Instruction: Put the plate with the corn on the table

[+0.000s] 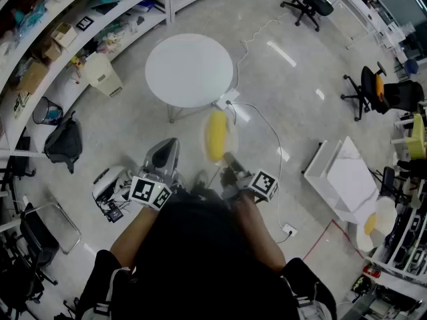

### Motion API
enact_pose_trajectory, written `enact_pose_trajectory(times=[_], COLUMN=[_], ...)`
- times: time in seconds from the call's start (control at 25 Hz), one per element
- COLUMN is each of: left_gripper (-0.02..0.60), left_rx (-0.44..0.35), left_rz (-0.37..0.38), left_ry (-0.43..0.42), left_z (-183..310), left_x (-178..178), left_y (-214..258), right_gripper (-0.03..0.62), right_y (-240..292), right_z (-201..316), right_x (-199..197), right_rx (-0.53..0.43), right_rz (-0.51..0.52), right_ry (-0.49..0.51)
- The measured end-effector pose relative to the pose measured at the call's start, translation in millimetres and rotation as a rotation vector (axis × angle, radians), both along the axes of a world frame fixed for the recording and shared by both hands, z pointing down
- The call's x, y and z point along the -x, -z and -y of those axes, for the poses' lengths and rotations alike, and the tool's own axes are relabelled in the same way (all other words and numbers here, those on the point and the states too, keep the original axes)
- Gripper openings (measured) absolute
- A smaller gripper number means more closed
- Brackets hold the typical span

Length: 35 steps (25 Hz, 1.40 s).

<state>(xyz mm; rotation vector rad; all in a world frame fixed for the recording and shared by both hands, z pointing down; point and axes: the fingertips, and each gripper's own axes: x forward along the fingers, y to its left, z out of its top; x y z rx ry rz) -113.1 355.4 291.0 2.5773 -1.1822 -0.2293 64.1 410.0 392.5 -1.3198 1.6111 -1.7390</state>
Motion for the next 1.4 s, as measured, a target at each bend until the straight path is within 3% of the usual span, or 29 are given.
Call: enact_pose_trajectory(times=[0.48, 0.68, 0.88, 1.04, 1.4], left_gripper=[0.002, 0.002, 0.002, 0.002, 0.002], left_rx=[0.011, 0.009, 0.013, 0.013, 0.011], left_rz=[0.009, 0.012, 0.018, 0.02, 0.027], left_ry=[0.012, 0.014, 0.022, 0.037, 0.08], left_z=[2, 4, 6, 10, 17], left_x=[-5, -9, -17, -23, -47], left_y=[-6, -6, -6, -5, -3], right_gripper=[0.035, 0.035, 0.035, 0.035, 0.035], right_y=[6, 1, 5, 1, 2], right_z=[8, 6, 13, 14, 29], right_x=[4, -2, -8, -19, -42], right_rx=[-0.06, -0.008, -0.047, -0.008, -0.018], right_rz=[0.031, 0.012, 0.032, 0.0, 0.011], right_ry=[0.033, 0.026, 0.044, 0.046, 0.079])
